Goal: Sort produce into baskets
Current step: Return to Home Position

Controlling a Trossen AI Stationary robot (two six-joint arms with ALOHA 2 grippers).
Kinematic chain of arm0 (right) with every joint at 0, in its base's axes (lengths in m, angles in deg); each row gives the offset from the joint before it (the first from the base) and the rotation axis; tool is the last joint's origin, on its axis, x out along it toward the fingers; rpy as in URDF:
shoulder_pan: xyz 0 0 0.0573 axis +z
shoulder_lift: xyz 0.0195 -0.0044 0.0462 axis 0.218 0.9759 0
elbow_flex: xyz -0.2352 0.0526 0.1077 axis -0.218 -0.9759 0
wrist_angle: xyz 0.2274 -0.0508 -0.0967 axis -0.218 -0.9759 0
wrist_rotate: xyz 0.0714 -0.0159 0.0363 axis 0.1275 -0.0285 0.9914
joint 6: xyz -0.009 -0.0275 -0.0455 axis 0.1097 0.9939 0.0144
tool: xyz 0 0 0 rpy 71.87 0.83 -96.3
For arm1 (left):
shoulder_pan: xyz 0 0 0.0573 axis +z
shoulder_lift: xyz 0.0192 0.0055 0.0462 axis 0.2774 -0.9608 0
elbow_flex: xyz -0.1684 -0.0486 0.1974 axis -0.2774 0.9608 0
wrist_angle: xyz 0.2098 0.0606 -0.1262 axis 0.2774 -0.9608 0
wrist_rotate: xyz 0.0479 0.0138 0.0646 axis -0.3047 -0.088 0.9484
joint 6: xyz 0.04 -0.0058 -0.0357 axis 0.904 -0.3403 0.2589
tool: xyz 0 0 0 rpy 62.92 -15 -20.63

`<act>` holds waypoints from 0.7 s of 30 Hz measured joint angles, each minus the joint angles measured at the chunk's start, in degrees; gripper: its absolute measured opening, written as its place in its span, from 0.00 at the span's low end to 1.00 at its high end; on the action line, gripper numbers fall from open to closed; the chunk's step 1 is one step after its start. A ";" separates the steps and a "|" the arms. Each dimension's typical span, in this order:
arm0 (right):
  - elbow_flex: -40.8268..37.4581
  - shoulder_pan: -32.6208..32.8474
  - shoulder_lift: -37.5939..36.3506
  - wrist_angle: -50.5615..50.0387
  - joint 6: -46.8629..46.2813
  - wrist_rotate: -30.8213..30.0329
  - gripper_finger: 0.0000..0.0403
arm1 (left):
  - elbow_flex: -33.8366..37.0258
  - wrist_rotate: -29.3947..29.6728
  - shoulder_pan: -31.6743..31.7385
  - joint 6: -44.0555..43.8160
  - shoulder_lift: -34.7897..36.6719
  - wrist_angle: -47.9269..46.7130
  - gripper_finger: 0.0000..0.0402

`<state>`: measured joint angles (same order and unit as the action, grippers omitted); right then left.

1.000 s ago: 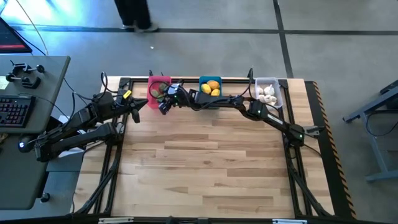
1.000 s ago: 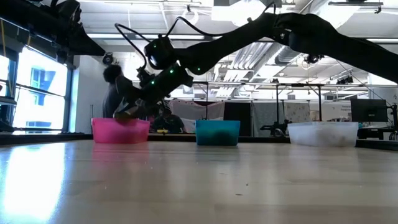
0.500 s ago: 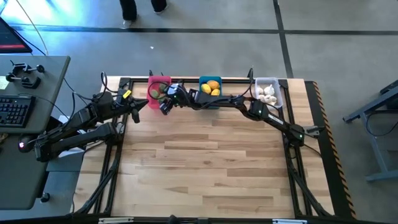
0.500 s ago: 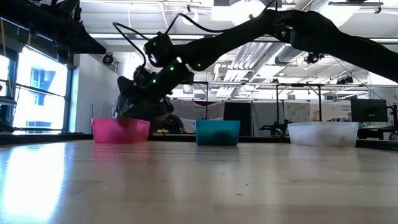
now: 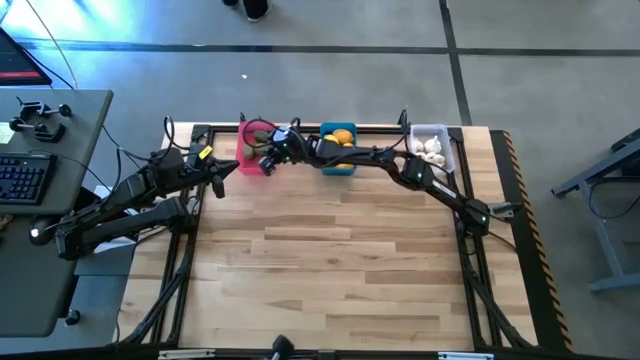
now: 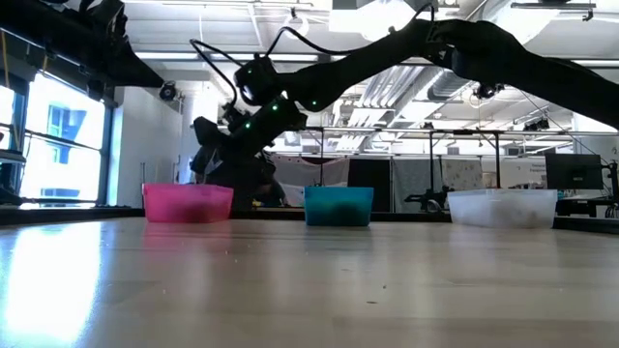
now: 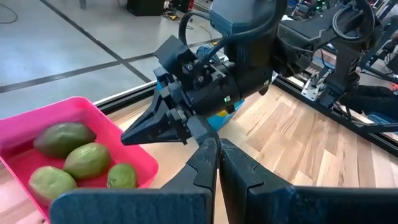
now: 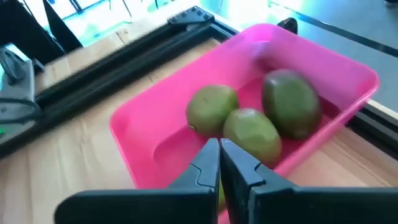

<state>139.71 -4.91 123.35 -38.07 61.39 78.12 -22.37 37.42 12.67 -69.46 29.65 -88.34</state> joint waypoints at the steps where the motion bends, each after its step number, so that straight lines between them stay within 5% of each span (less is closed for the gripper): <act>1: 0.00 -0.12 -0.17 -0.37 0.34 0.01 0.01 | 0.01 -0.02 0.00 0.03 0.00 0.05 0.01; 10: -2.55 0.96 -1.99 2.30 9.28 4.41 0.00 | 0.01 -1.26 0.00 2.16 0.00 0.20 0.01; 16: -12.17 3.16 -2.91 13.41 8.90 7.15 0.00 | 0.01 -1.41 0.01 4.17 0.00 0.34 0.01; 21: -24.75 4.86 -11.13 22.49 10.50 4.34 0.00 | 0.01 -1.62 0.02 5.49 -0.41 1.07 0.01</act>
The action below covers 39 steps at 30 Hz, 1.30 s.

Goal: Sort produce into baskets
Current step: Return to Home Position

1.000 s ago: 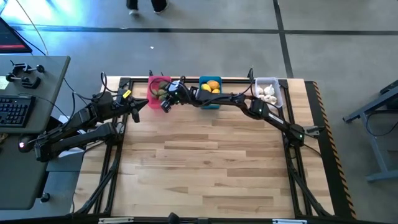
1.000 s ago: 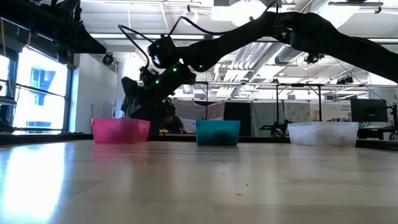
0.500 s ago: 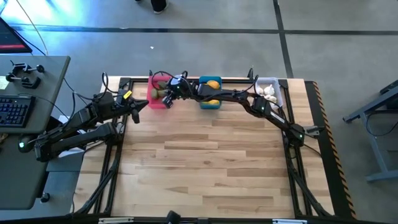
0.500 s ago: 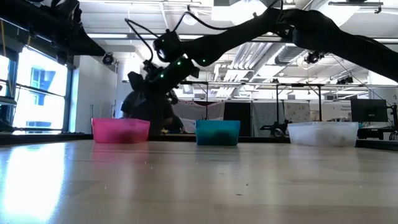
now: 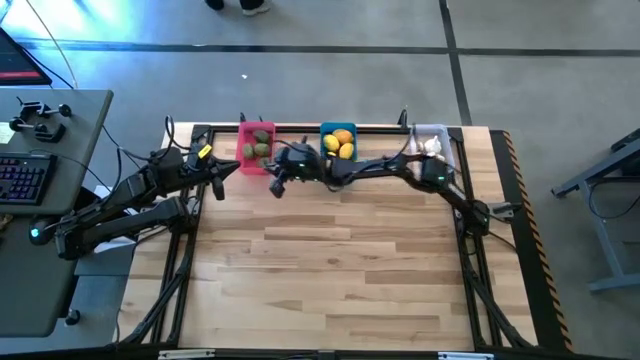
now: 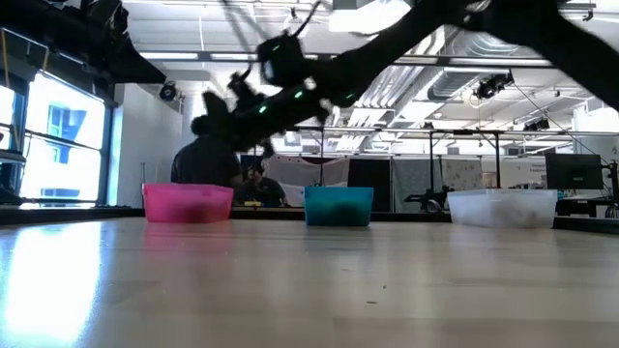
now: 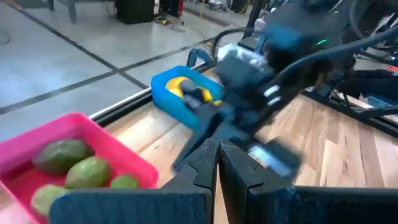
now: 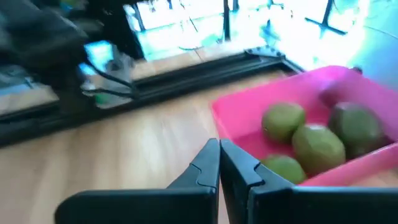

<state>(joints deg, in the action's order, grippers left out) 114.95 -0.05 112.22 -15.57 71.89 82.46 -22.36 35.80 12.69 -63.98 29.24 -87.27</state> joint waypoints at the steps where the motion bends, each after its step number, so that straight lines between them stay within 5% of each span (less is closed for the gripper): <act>1: -3.37 0.17 -2.53 2.57 0.37 -0.23 0.00 | 0.00 0.00 -0.02 0.16 -0.09 0.61 0.01; 10: -38.64 0.28 -25.16 18.46 0.86 -0.65 0.00 | 0.02 -5.19 0.00 3.28 -5.64 9.17 0.00; 24: -83.92 0.26 -61.14 29.46 -0.52 -1.68 0.00 | 0.25 -10.83 -0.11 7.74 -20.98 32.01 0.00; 33: -101.40 -1.95 -83.25 29.09 -2.13 -2.02 0.00 | 10.80 -10.97 -0.11 4.41 -26.05 54.55 0.00; 39: -101.80 -3.94 -96.02 14.82 0.76 -2.16 0.00 | 14.93 -10.96 -0.11 3.71 -25.49 58.67 0.00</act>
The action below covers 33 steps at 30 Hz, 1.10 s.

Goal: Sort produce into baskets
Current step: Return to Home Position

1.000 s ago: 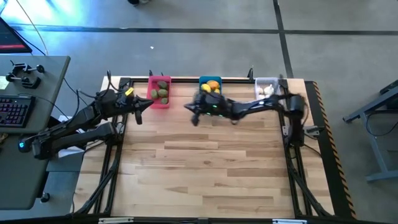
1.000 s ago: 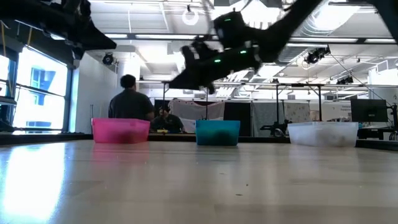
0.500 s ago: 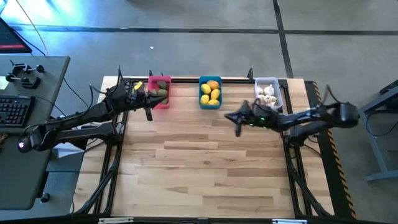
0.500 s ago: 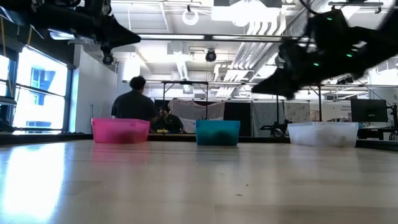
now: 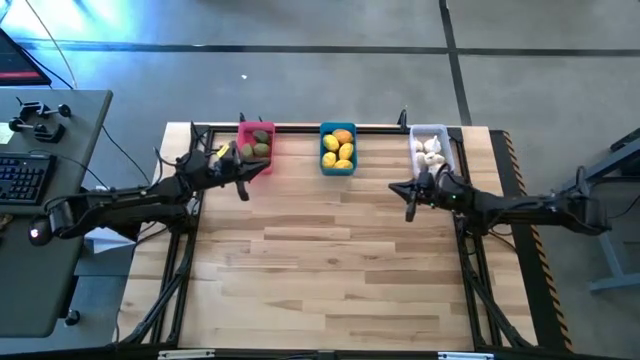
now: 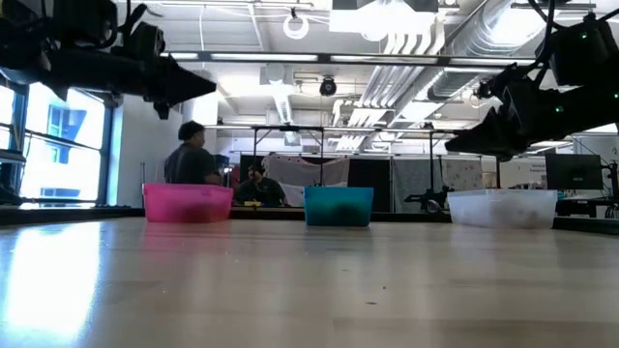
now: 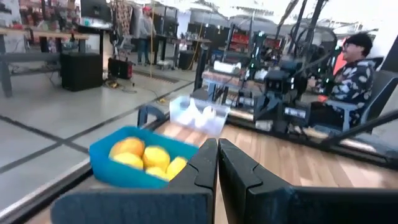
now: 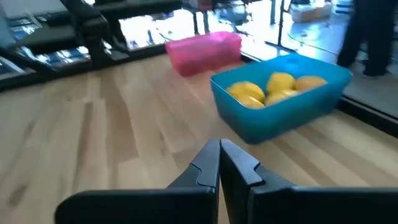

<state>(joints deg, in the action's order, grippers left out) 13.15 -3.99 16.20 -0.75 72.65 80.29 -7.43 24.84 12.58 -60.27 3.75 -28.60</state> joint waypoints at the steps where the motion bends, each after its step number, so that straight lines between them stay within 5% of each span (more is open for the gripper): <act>1: 0.00 -0.19 -1.92 -2.40 0.14 -0.38 0.00 | 0.71 0.01 0.00 0.01 0.26 -0.22 0.00; 15: -0.35 -0.30 -26.14 -25.29 1.16 -3.95 0.00 | 9.66 2.22 3.74 0.46 2.64 7.84 0.00; 20: -0.35 -0.77 -33.18 -26.10 2.11 -3.26 0.00 | 11.41 1.69 7.73 -1.05 7.50 6.66 0.00; 33: -0.35 -5.47 -35.02 -26.14 2.54 -4.38 0.00 | 11.35 -1.46 13.06 1.39 14.73 -4.54 0.00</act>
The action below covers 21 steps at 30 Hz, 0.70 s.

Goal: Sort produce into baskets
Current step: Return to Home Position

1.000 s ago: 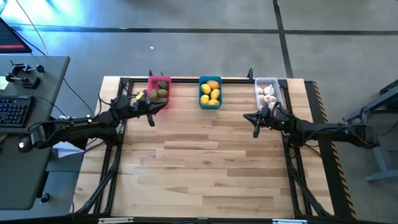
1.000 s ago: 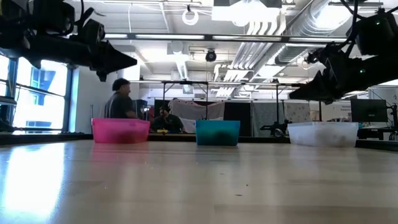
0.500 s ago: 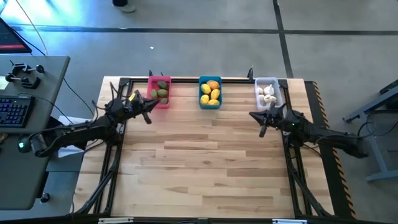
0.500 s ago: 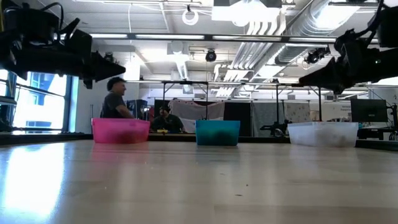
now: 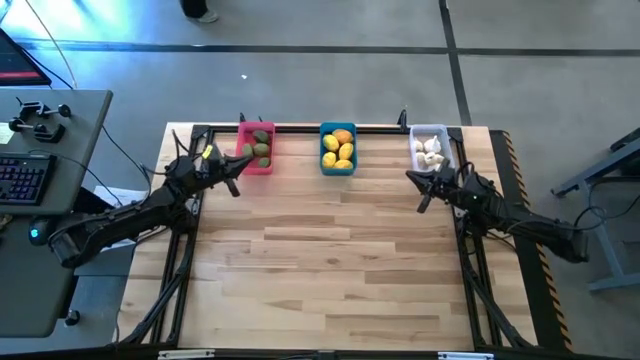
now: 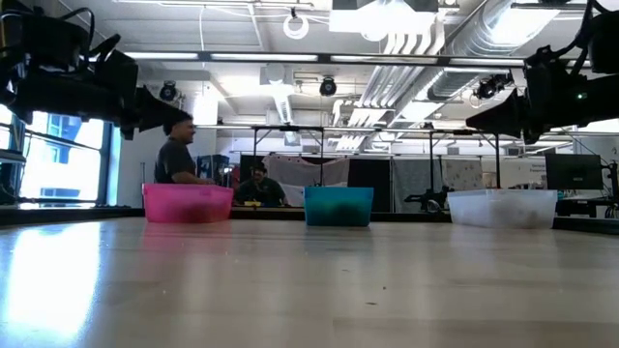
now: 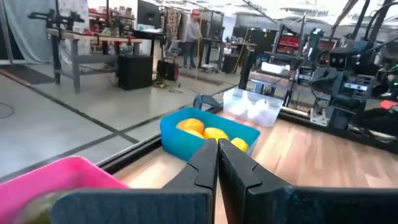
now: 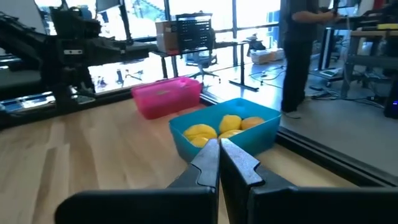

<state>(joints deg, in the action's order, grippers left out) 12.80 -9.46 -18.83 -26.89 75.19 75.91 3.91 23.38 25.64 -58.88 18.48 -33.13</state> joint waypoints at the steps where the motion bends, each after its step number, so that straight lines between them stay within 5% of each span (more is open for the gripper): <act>1: 0.00 -0.21 0.00 0.02 0.09 -0.21 0.00 | 0.00 0.16 0.13 0.31 0.02 -0.08 0.00; 11: 0.00 -1.61 0.00 1.07 3.38 -6.69 0.00 | 0.00 0.20 2.49 0.56 -0.12 -7.69 0.00; 21: 0.00 -1.58 0.02 1.11 3.42 -6.76 0.00 | -0.04 0.88 2.55 -5.99 -0.33 -10.93 0.00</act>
<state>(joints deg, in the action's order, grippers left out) 12.80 -11.04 -18.80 -25.78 78.61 69.15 3.87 24.26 28.19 -64.87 18.15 -44.06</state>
